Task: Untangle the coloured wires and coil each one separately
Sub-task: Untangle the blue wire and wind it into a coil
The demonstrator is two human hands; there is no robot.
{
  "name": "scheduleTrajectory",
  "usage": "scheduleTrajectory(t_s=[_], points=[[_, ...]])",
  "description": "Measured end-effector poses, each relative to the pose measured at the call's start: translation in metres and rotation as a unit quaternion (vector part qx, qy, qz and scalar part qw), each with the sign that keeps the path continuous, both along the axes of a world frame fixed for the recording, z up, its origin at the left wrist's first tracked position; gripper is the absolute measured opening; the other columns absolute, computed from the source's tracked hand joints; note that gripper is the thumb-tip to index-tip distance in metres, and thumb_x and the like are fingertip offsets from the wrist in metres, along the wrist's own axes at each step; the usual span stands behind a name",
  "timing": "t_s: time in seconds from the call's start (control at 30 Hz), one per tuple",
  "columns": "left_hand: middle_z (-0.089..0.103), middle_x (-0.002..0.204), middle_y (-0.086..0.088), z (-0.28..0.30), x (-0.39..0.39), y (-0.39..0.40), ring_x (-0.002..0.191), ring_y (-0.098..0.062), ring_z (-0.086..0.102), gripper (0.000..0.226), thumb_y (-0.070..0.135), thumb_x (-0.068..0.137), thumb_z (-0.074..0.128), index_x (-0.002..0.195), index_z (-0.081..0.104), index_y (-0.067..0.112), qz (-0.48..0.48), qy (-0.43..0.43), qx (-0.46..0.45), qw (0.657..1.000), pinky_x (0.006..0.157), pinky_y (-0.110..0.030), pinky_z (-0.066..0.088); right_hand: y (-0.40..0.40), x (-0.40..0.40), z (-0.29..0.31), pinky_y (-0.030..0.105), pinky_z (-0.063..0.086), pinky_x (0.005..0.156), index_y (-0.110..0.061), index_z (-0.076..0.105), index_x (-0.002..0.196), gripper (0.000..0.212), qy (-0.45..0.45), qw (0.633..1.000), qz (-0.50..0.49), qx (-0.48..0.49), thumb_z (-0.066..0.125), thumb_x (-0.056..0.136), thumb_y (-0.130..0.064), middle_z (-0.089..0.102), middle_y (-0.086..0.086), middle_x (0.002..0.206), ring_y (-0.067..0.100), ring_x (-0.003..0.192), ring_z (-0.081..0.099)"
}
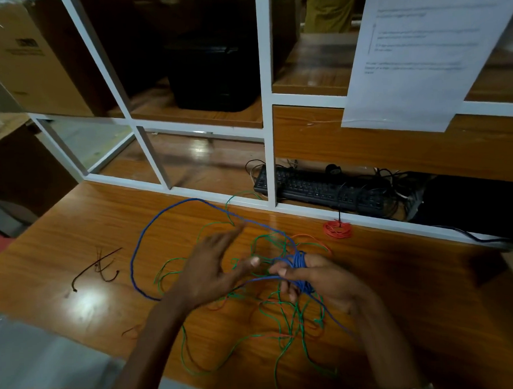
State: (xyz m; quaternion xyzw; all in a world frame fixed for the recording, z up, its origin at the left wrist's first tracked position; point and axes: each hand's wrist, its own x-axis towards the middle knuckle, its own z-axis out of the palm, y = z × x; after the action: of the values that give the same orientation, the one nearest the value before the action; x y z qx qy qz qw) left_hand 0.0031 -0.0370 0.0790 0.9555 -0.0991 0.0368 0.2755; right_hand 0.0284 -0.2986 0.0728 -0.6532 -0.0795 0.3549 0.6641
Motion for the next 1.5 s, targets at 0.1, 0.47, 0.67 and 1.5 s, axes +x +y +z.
scheduleTrajectory(t_s=[0.1, 0.47, 0.67, 1.5], points=[[0.078, 0.098, 0.006, -0.011, -0.007, -0.028, 0.075, -0.003, 0.068, 0.058, 0.081, 0.089, 0.054, 0.117, 0.070, 0.033, -0.061, 0.174, -0.102, 0.978, 0.075, -0.032, 0.056, 0.000, 0.004, 0.002, 0.026, 0.050, 0.060, 0.010, 0.063, 0.121, 0.026, 0.008, 0.999, -0.028, 0.031, 0.060, 0.100, -0.006, 0.069, 0.012, 0.078, 0.020, 0.060, 0.060], [0.025, 0.045, 0.004, 0.017, -0.004, -0.005, 0.041, -0.009, 0.015, 0.050, 0.058, 0.080, 0.078, 0.073, 0.074, 0.008, 0.034, 0.165, -0.483, 0.859, 0.046, -0.022, 0.013, -0.005, 0.012, -0.010, 0.026, 0.056, 0.071, -0.001, 0.062, 0.108, 0.010, 0.073, 0.990, -0.113, 0.036, 0.056, 0.103, -0.006, 0.077, 0.022, 0.104, 0.032, 0.100, 0.075], [0.046, 0.050, 0.004, 0.020, 0.014, 0.040, 0.042, -0.011, 0.036, 0.030, 0.024, 0.103, 0.060, 0.084, 0.081, 0.014, 0.287, 0.028, -0.343, 0.894, 0.049, -0.029, 0.028, -0.021, 0.013, -0.012, 0.023, 0.057, 0.065, -0.001, 0.065, 0.107, 0.013, 0.033, 0.990, -0.121, -0.066, 0.057, 0.104, -0.011, 0.078, 0.019, 0.095, 0.023, 0.083, 0.077], [0.058, 0.149, 0.018, -0.014, -0.008, -0.112, 0.140, 0.000, 0.051, 0.053, 0.046, 0.101, 0.064, 0.149, 0.052, 0.030, -0.057, 0.077, -0.358, 0.929, 0.113, -0.019, 0.041, -0.019, 0.013, -0.010, 0.021, 0.040, 0.045, -0.009, 0.061, 0.084, 0.026, -0.046, 0.968, -0.009, -0.248, 0.050, 0.105, -0.018, 0.066, 0.002, 0.058, 0.012, 0.045, 0.058]])
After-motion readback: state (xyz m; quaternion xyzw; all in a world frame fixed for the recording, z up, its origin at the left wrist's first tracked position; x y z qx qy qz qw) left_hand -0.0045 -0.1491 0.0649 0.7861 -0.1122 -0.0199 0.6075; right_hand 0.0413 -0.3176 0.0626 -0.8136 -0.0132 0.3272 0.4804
